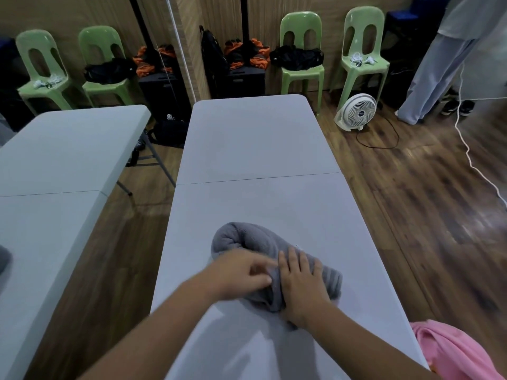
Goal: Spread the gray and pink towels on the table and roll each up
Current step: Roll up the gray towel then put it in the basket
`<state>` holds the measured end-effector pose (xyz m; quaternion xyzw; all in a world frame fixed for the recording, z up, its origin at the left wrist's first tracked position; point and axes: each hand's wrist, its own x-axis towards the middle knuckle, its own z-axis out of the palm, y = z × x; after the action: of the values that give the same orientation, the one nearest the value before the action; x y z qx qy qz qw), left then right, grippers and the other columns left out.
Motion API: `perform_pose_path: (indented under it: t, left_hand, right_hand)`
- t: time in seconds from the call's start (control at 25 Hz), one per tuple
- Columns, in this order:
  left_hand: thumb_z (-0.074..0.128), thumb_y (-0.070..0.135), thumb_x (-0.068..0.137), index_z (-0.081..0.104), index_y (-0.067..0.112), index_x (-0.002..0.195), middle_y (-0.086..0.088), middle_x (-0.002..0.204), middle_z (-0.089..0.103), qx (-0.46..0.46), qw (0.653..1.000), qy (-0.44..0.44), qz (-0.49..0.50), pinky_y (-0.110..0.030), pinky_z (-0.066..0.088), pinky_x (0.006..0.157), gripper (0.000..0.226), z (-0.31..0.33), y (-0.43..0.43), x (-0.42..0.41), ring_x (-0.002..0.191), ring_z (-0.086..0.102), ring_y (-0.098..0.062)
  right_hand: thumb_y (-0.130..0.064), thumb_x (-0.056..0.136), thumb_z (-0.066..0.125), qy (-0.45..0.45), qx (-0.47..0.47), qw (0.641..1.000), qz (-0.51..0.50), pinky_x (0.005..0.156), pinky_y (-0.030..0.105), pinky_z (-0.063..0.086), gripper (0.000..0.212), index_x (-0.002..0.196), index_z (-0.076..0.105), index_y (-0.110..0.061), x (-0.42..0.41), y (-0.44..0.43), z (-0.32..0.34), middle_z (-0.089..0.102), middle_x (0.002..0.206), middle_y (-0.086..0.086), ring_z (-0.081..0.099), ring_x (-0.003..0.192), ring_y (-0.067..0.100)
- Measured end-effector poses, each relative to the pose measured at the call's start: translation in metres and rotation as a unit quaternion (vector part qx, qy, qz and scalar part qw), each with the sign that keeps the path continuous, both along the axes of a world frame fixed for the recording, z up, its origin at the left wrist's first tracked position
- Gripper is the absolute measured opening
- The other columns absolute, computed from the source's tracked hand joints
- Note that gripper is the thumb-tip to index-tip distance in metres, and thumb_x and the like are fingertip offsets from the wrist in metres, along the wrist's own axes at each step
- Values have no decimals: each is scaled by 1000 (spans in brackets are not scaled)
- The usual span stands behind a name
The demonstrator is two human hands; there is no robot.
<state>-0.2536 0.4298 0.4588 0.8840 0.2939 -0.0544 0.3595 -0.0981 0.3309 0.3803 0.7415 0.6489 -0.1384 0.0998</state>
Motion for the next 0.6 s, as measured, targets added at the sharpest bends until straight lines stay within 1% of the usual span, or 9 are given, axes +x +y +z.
perform_pose_path:
  t: [0.04, 0.08, 0.12, 0.16, 0.2, 0.28, 0.36, 0.48, 0.6]
  left_hand:
    - [54, 63, 73, 55, 35, 128, 7, 132, 60, 89, 995, 18, -30, -37, 43, 102, 63, 4, 18, 1, 119, 51, -11]
    - [56, 73, 65, 39, 35, 143, 4, 151, 41, 163, 983, 68, -55, -41, 33, 112, 88, 1, 34, 1, 137, 35, -17]
    - [60, 78, 58, 18, 34, 151, 3, 162, 17, 208, 967, 132, -73, -47, 22, 118, 112, -4, 45, -2, 147, 14, -23]
    - [65, 79, 53, 2, 37, 153, 3, 165, -1, 218, 956, 178, -79, -54, 15, 119, 126, -15, 51, -6, 150, 0, -26]
    - [70, 77, 50, -7, 42, 151, 3, 164, -10, 212, 955, 196, -72, -59, 16, 117, 133, -24, 53, -10, 149, -3, -29]
    - [76, 71, 46, -12, 50, 147, 2, 163, -9, 205, 960, 188, -38, -58, 36, 105, 136, -41, 54, -16, 141, 15, -34]
    - [77, 64, 49, -10, 51, 147, -1, 158, 9, 225, 957, 181, -26, -48, 50, 88, 131, -49, 49, -19, 125, 32, -32]
    - [69, 60, 59, -3, 47, 149, 0, 136, 35, 246, 956, 158, 5, -39, 52, 73, 116, -54, 40, -23, 111, 39, -27]
    - [62, 61, 60, 1, 44, 150, 2, 131, 41, 237, 961, 137, 34, -36, 51, 71, 110, -42, 35, -22, 109, 40, -25]
  right_hand:
    - [-59, 77, 63, -3, -1, 1000, 9, 115, 63, 7, 115, 152, -13, -16, 6, 0, -3, -10, 161, 16, -7, 146, 41]
    - [-55, 78, 64, -5, 0, 1000, 10, 115, 64, 7, 111, 152, -12, -21, 13, 0, -4, -10, 161, 15, -8, 146, 42]
    - [-52, 77, 67, -3, 0, 1000, 5, 114, 65, 6, 110, 151, -10, -28, 21, 1, -4, -10, 161, 14, -9, 145, 43]
    - [-50, 74, 70, 1, 0, 1000, -5, 113, 67, 7, 112, 150, -10, -34, 30, 3, -4, -9, 161, 14, -8, 145, 45]
    - [-49, 70, 73, 8, -2, 1000, -18, 112, 68, 8, 114, 148, -9, -41, 37, 6, -3, -7, 161, 13, -5, 145, 46]
    - [-47, 63, 78, 19, -6, 999, -38, 109, 67, 14, 116, 144, -5, -50, 47, 14, -3, 8, 160, 13, 11, 143, 45]
    - [-48, 62, 77, 15, 7, 999, -44, 104, 61, 29, 107, 140, 4, -52, 54, 21, -4, 29, 149, 9, 35, 129, 39]
    - [-41, 70, 71, 20, 20, 999, -38, 91, 49, 43, 91, 139, 11, -49, 60, 27, 4, 40, 134, 3, 46, 113, 32]
    - [-31, 71, 71, 23, 25, 999, -27, 89, 47, 46, 94, 143, 12, -46, 67, 29, 31, 42, 133, 3, 46, 113, 32]
